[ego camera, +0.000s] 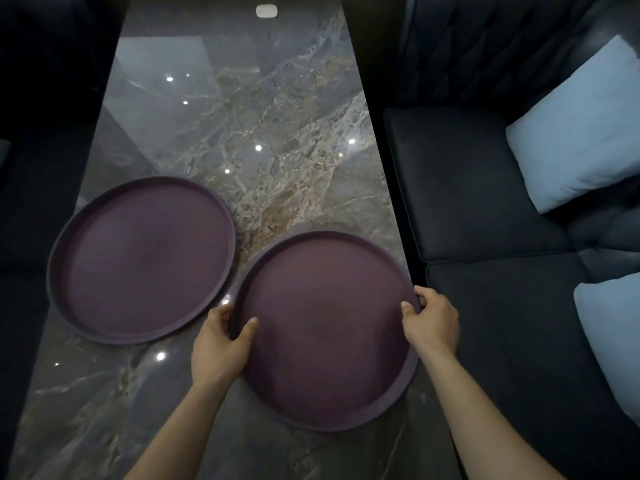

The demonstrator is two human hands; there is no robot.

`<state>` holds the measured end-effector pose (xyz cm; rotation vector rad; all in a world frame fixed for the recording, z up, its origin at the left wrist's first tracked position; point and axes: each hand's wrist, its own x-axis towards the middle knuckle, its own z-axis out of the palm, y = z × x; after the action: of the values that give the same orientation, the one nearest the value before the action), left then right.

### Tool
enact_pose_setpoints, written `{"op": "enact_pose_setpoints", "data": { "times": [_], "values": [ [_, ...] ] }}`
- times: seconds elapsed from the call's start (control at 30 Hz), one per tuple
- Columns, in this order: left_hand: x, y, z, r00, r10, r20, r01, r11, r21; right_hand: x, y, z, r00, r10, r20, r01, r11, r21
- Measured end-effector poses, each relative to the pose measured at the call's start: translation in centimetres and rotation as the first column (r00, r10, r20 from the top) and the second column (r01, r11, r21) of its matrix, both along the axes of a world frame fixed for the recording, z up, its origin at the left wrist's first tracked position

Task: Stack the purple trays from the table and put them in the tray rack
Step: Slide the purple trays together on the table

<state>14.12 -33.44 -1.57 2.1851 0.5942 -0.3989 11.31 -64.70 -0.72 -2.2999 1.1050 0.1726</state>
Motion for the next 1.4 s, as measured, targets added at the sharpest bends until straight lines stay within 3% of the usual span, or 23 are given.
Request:
{"op": "enact_pose_setpoints", "data": {
  "times": [0.1, 0.27, 0.67, 0.9, 1.13, 1.4],
  "values": [
    [-0.4, -0.1, -0.4, 1.0, -0.02, 0.023, 0.019, 0.999, 0.045, -0.4, -0.1, -0.4, 1.0, -0.001, 0.022, 0.002, 0.999, -0.045],
    [-0.7, 0.4, -0.6, 1.0, -0.016, 0.027, 0.015, 0.999, 0.046, -1.5, 0.1, -0.8, 0.99, 0.132, 0.056, -0.121, 0.978, -0.168],
    [-1.4, 0.1, -1.2, 0.993, 0.113, 0.023, -0.116, 0.975, 0.188, -2.8, -1.0, -2.0, 0.995, -0.084, 0.05, 0.084, 0.996, 0.013],
    [-1.1, 0.4, -2.2, 0.993, 0.117, 0.019, -0.119, 0.973, 0.198, -2.6, -1.0, -2.1, 0.999, -0.022, 0.037, 0.024, 0.999, -0.04],
    [-1.2, 2.9, -2.1, 0.994, 0.064, -0.086, -0.058, 0.996, 0.07, -3.5, -0.2, -1.4, 0.996, 0.006, -0.09, -0.004, 1.0, 0.018],
    [-9.9, 11.6, -2.0, 0.979, 0.159, -0.127, -0.136, 0.975, 0.175, -10.3, 8.2, -1.7, 0.992, 0.061, -0.114, -0.054, 0.996, 0.07]
  ]
}}
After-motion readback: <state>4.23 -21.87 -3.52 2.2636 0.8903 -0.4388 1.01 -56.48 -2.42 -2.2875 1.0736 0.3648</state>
